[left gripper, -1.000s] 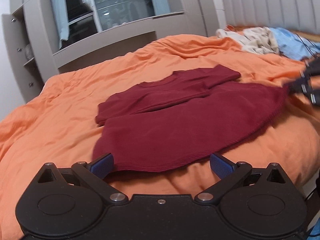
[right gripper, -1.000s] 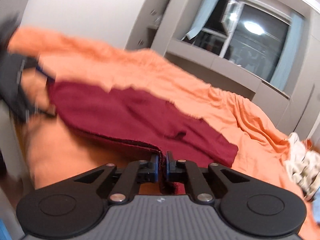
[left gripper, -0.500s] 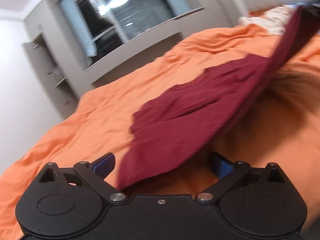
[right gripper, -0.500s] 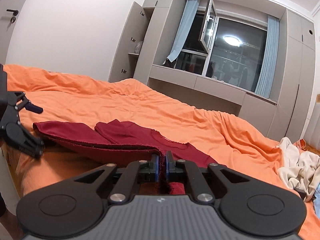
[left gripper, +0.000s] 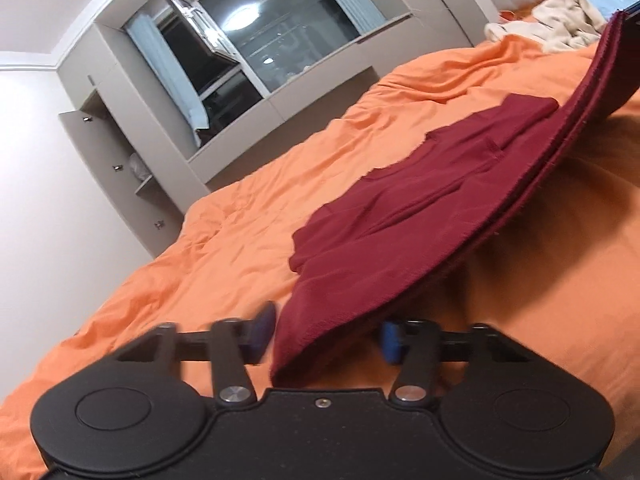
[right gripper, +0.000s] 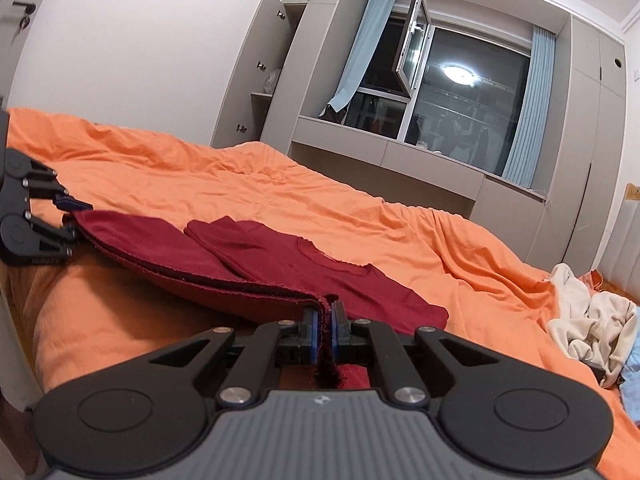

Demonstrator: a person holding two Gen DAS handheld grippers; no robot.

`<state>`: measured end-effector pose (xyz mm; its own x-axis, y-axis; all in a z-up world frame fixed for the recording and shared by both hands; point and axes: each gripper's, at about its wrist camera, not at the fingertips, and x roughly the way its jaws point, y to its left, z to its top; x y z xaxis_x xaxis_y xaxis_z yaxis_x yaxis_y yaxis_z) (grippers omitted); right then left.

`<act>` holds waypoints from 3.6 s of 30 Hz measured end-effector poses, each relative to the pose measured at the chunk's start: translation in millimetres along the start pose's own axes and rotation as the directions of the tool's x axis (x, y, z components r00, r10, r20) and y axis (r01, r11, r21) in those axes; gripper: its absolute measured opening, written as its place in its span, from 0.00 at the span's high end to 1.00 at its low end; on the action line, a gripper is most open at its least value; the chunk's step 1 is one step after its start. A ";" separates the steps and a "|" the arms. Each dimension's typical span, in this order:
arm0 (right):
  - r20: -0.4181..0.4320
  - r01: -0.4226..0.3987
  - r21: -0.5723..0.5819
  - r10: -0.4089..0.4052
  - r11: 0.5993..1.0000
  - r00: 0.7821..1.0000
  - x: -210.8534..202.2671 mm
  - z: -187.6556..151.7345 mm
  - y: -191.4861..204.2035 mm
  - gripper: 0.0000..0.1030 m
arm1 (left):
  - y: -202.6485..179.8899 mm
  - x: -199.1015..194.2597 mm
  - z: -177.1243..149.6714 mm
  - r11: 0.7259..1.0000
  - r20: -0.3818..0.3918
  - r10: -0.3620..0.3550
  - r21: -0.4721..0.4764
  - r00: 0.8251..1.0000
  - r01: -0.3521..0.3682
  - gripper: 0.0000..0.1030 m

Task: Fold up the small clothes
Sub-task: 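Close the right tool on the shirt edge while the left tool grips it too, then lift the shirt edge with both tools and fold it over the other half, then lower the folded edge and open both tools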

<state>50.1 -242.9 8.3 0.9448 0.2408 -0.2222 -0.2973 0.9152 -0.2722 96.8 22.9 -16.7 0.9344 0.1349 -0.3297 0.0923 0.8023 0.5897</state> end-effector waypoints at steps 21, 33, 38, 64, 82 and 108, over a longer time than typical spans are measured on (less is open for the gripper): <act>0.166 0.142 0.107 -0.158 0.984 0.973 -66.5 18.8 -22.6 0.95 | 29.1 -64.1 36.2 0.984 0.276 0.074 -0.174 0.958 -0.026 0.95; 0.289 0.148 0.137 -0.183 0.979 0.940 -166.7 39.7 -27.4 0.95 | 38.0 -188.1 38.3 0.984 0.414 0.072 -0.181 0.907 0.004 0.95; 0.281 0.146 0.133 -0.179 0.980 0.943 -152.7 41.6 -31.8 0.94 | 34.8 -198.5 43.7 0.983 0.428 0.052 -0.183 0.902 0.030 0.95; 0.085 0.163 0.074 -0.169 0.984 0.982 146.1 85.4 -113.5 0.94 | 55.9 45.9 165.2 0.985 0.282 0.031 -0.174 0.959 0.020 0.94; -0.198 0.075 -0.055 -0.084 0.996 0.977 288.2 18.2 -91.8 0.94 | 30.1 239.4 130.5 0.975 -0.084 -0.121 -0.199 0.989 0.102 0.94; -0.288 0.063 -0.048 -0.074 0.997 0.955 309.7 0.8 -101.1 0.15 | 18.8 292.5 119.7 0.970 -0.284 -0.171 -0.218 0.943 0.110 0.29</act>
<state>372.9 -260.6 -32.3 0.8846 0.0691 -0.4612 -0.2433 0.9121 -0.3300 413.1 7.9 -13.8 0.7681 0.1553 -0.6213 0.1171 0.9197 0.3746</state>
